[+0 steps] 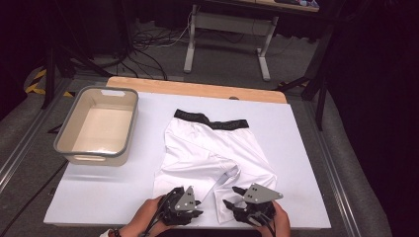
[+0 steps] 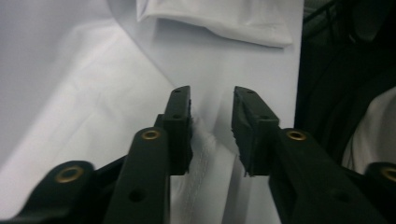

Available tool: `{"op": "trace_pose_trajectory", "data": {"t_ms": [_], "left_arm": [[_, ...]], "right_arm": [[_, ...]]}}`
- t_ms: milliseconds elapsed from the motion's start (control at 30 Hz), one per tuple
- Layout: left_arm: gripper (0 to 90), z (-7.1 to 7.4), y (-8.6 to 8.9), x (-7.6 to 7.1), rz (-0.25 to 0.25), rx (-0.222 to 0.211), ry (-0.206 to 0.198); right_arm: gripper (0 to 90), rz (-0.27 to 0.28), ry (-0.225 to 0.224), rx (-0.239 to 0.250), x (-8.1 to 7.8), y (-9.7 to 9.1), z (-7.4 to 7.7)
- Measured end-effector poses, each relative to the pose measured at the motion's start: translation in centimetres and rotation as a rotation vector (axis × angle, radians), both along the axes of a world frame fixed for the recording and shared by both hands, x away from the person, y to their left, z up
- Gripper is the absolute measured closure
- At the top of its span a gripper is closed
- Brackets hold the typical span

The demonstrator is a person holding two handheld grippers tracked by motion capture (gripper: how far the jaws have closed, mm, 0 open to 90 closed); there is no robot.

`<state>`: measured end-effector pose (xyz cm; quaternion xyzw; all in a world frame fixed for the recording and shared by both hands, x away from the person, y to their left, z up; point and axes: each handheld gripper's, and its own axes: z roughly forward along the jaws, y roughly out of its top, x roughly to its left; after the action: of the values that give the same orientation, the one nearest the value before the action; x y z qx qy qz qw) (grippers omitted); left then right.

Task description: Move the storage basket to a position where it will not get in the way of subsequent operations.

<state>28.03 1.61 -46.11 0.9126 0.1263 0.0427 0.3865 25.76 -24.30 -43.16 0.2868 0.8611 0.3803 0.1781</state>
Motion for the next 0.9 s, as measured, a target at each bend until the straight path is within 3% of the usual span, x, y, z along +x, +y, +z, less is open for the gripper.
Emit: {"op": "trace_pose_trajectory", "data": {"t_ms": [100, 200, 233, 300, 433, 633, 733, 833, 900], "left_arm": [[83.0, 0.0, 0.2, 0.3, 0.010, -0.003, 0.005], [85.9, 0.1, 0.2, 0.3, 0.007, 0.008, 0.000], [86.3, 0.2, 0.3, 0.2, 0.000, -0.003, -0.005], [86.4, 0.4, 0.4, 0.2, -0.018, -0.047, -0.007], [86.2, 1.7, 0.9, 0.2, -0.035, -0.191, 0.016], [81.3, 2.9, 0.2, 0.3, -0.048, -0.279, 0.012], [71.1, 3.1, 0.1, 0.4, -0.043, -0.290, 0.003], [70.8, 3.5, 0.5, 0.5, -0.027, -0.311, -0.013], [68.8, 3.6, 0.8, 0.6, -0.035, -0.284, -0.016]], "right_arm": [[43.6, 0.020, 0.032, 0.004, 0.1, 0.5, -0.5], [43.7, 0.068, 0.051, -0.028, 0.0, 1.4, -0.9], [45.2, 0.094, 0.075, -0.039, 0.1, 1.6, -1.2], [46.5, 0.103, 0.091, -0.068, 0.1, 1.8, -1.6], [54.0, 0.102, 0.111, -0.070, 0.3, 1.7, -2.0], [67.1, 0.074, 0.113, -0.042, 0.8, 1.4, -2.1], [65.3, 0.063, 0.111, -0.035, 0.9, 1.3, -2.1], [61.8, 0.055, 0.102, -0.036, 0.9, 1.2, -2.0], [60.1, 0.051, 0.098, -0.034, 0.9, 1.2, -2.0]]}}
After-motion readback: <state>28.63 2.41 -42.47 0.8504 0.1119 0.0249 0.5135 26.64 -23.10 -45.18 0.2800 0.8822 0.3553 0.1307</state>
